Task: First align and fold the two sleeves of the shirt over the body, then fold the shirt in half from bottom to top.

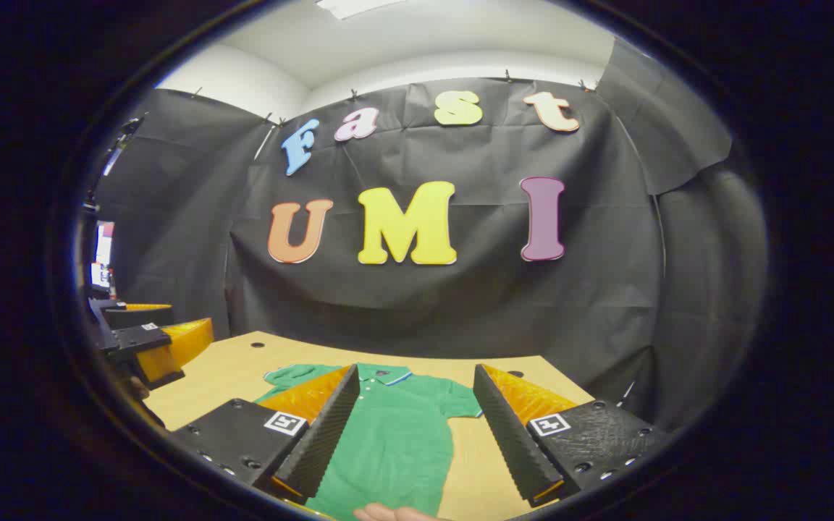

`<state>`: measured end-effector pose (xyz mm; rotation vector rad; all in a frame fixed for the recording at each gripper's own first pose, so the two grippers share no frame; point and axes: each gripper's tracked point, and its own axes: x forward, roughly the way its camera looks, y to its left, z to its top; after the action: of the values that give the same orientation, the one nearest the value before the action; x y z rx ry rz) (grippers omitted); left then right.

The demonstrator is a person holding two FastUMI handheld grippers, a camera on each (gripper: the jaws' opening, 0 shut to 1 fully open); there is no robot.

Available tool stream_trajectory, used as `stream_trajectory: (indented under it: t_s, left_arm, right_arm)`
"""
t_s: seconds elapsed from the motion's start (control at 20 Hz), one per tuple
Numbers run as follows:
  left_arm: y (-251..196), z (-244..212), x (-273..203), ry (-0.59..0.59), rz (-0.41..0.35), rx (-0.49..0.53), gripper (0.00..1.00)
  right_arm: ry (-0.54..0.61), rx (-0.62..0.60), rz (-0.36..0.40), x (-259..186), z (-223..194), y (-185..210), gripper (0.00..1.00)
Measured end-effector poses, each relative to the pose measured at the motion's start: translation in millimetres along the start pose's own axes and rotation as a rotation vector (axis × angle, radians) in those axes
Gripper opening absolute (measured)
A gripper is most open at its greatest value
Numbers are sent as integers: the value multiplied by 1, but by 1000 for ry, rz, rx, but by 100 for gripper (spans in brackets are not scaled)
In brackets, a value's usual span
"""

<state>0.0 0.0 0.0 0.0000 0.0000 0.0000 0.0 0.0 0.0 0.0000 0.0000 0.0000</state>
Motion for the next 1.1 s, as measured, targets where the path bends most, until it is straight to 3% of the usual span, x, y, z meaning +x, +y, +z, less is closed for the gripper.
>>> stream_trajectory:
  t_s: [0.45,1.1]
  left_arm:
    - [14,-8,4,26,42,14,100]
    - [-5,-17,6,42,24,56,100]
  right_arm:
    - [-40,-72,-12,-10,11,7,95]
    - [-1,-79,-91,6,-4,-38,95]
